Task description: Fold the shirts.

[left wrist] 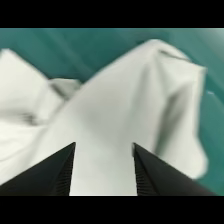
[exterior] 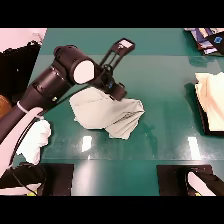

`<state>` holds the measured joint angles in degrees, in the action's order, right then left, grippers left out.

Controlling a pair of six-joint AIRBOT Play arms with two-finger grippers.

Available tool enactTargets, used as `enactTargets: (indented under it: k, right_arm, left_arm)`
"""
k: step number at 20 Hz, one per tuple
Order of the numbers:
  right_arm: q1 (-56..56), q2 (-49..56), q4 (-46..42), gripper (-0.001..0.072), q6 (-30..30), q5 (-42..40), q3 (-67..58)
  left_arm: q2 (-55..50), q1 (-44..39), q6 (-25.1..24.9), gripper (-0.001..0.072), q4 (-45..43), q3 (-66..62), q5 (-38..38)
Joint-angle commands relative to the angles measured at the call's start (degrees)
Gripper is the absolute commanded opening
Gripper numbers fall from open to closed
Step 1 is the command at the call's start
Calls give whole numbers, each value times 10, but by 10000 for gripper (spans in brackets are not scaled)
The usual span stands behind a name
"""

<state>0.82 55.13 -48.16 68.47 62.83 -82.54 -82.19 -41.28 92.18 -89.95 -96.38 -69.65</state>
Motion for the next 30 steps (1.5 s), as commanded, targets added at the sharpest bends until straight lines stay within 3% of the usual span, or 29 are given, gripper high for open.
enactTargets:
  k: [1,6,10,14,25,26,27,30]
  right_arm:
    - [0,0,0,18,0,3,-1]
    - [0,0,0,18,0,4,0]
    - [0,0,0,18,0,4,0]
    - [0,0,0,18,0,22,0]
    - [0,0,0,19,0,34,0]
    - [0,0,0,18,0,34,3]
    - [0,0,0,18,0,34,10]
    - [0,0,0,18,1,42,78]
  left_arm:
    - [-13,99,-11,427,-45,1,-10]
    - [-35,306,-18,427,84,78,13]
    - [-84,402,-74,428,215,139,28]
    - [-142,417,-118,428,259,141,31]
    - [-181,416,-123,412,291,143,2]
    - [-181,416,-123,137,292,143,-3]
    - [-181,416,-128,25,293,141,-14]
    - [-175,416,-131,23,290,108,-39]
